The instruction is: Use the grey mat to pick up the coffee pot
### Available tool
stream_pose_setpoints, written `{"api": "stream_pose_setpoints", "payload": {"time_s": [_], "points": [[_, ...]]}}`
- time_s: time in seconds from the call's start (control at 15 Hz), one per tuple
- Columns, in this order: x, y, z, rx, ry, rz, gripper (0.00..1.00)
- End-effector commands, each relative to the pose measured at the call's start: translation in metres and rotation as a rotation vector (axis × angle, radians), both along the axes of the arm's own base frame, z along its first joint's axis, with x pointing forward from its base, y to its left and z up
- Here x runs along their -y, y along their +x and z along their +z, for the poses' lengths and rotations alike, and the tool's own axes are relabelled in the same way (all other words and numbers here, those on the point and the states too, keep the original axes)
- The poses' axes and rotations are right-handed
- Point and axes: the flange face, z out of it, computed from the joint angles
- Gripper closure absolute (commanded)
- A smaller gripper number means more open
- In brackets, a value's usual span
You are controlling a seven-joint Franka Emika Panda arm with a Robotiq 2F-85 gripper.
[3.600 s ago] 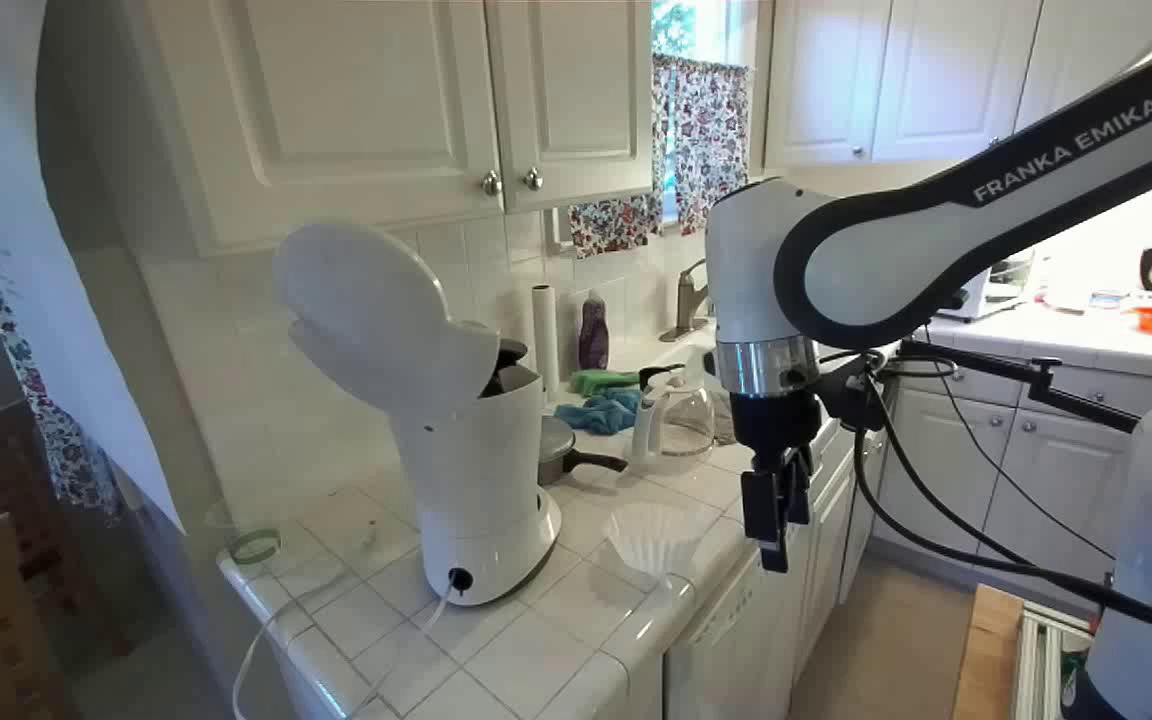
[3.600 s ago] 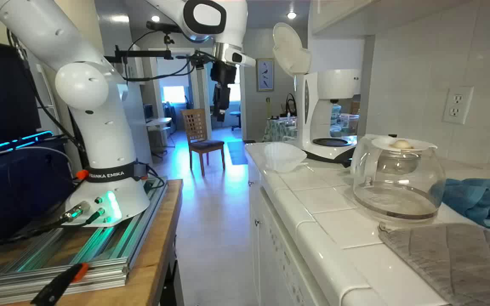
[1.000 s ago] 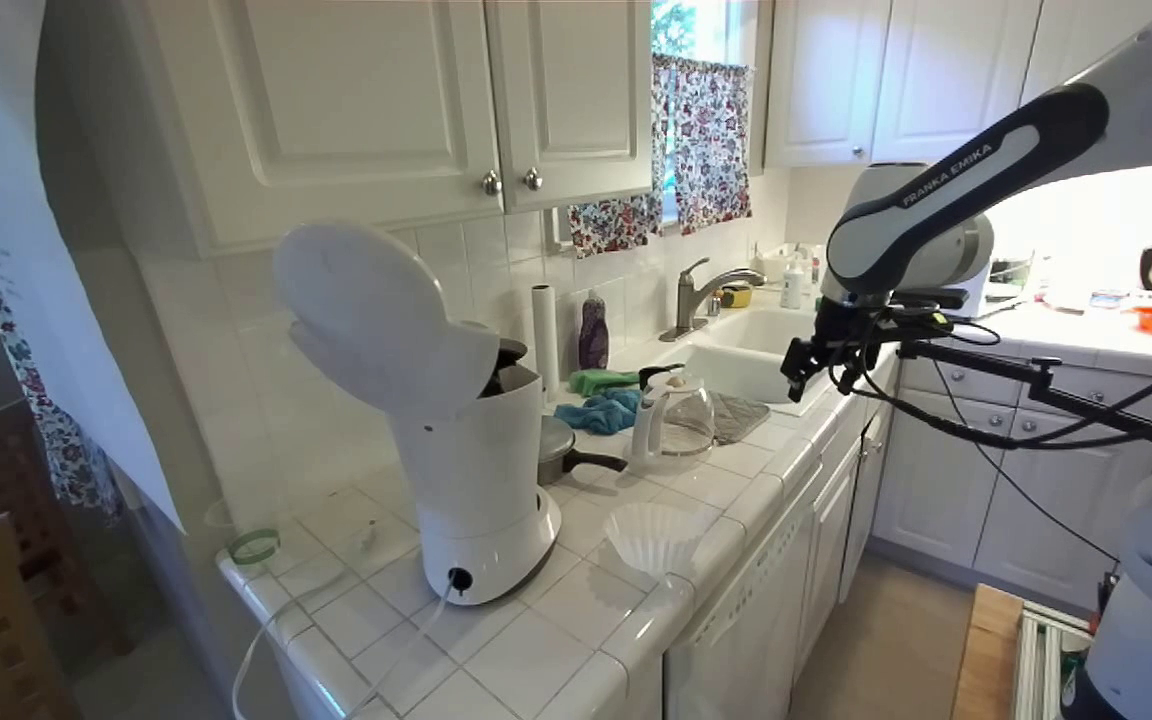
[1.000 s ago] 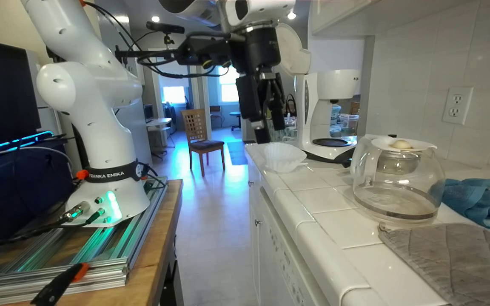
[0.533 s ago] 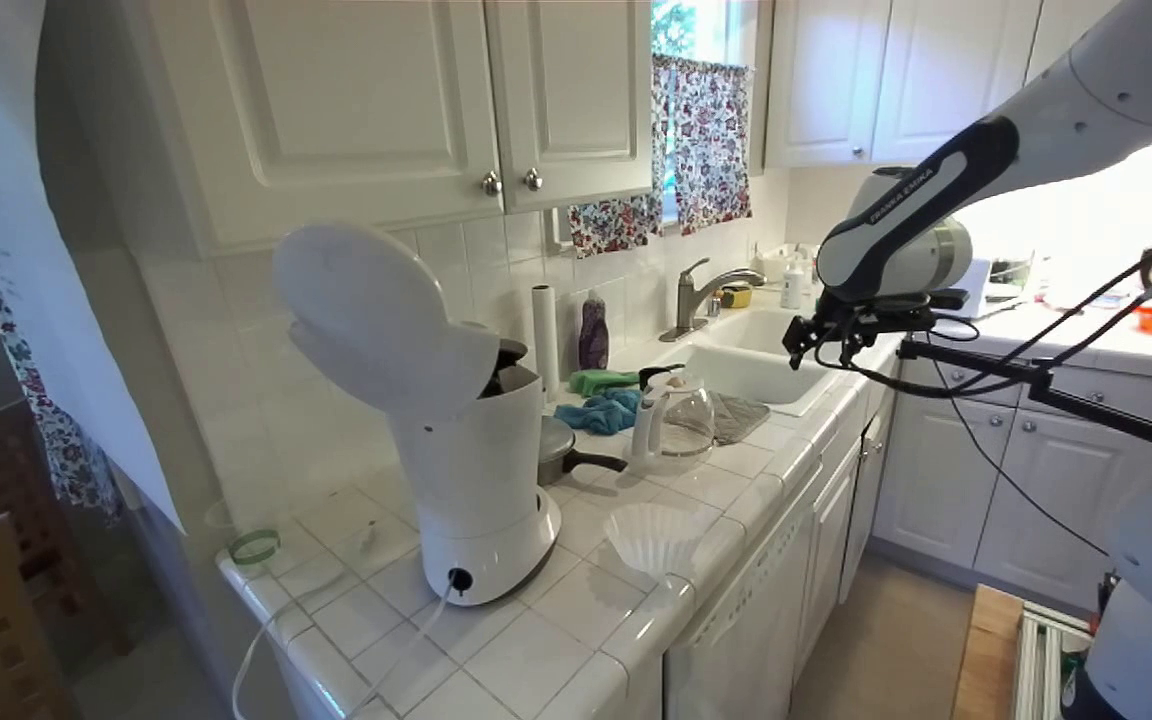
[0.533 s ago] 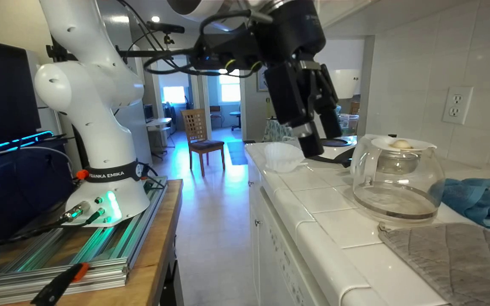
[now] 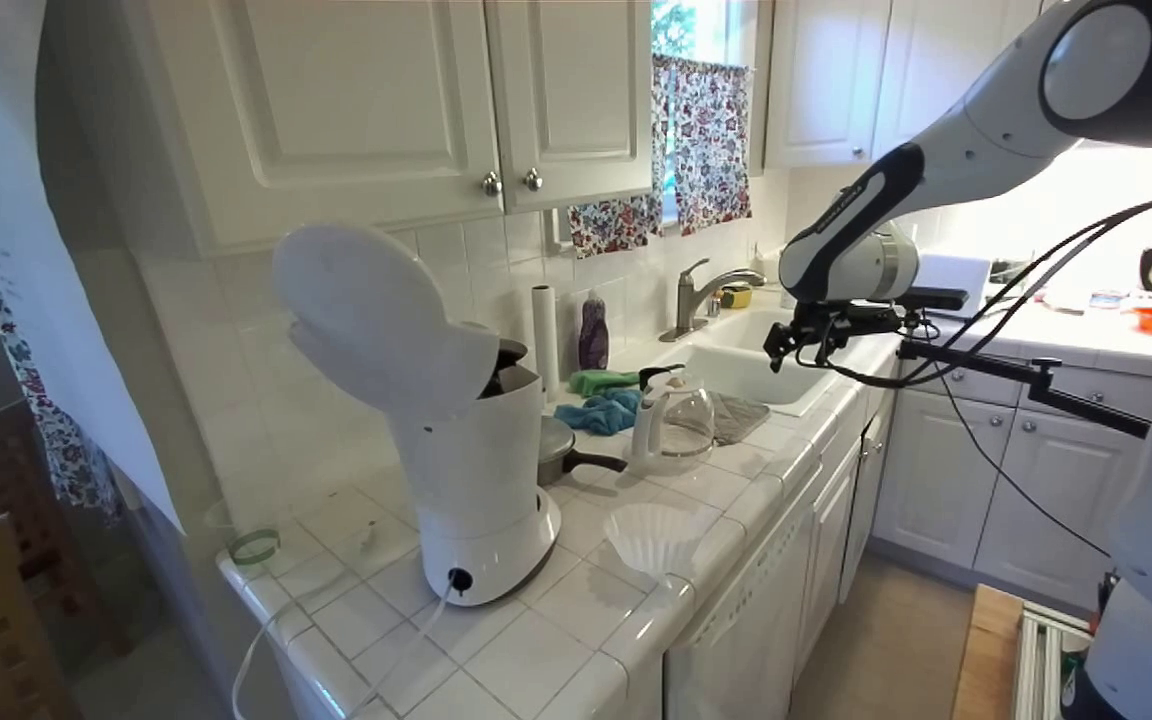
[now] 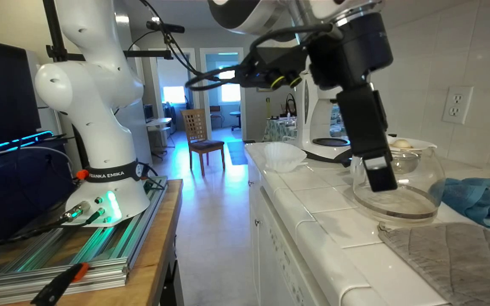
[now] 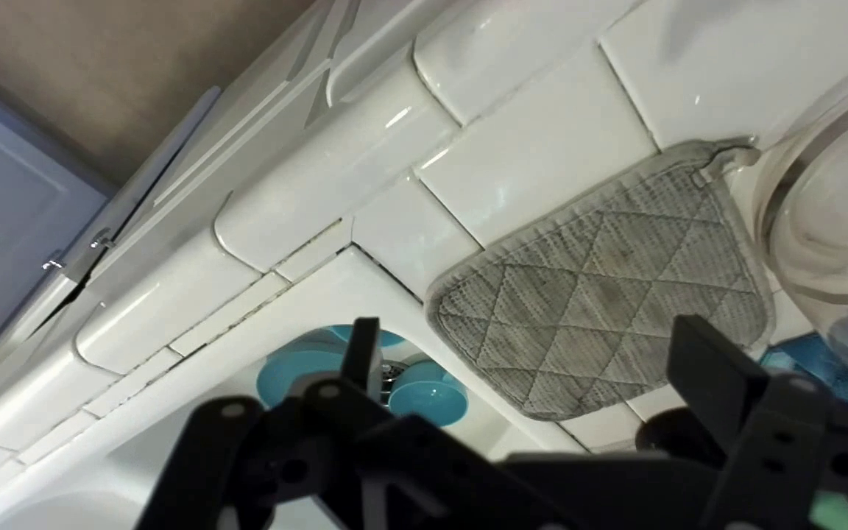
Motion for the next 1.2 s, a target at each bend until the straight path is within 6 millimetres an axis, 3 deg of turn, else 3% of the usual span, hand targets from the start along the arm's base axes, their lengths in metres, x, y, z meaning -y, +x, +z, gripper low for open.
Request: {"api": "stream_pose_setpoints", "payload": {"time_s": [0.0,0.07,0.13,0.53,0.8,1.13], "points": [[0.018,0.030,-0.007,0.031,0.013,0.062,0.00],[0.021,0.037,-0.010,0.038,0.028,0.060,0.00],[0.009,0.020,-0.005,0.025,0.010,0.040,0.00],[0.011,0.023,-0.008,0.022,0.010,0.044,0.00],[0.028,0.048,-0.008,0.049,0.023,0.022,0.00],[0.042,0.085,-0.025,0.033,0.036,0.085,0.00]]}}
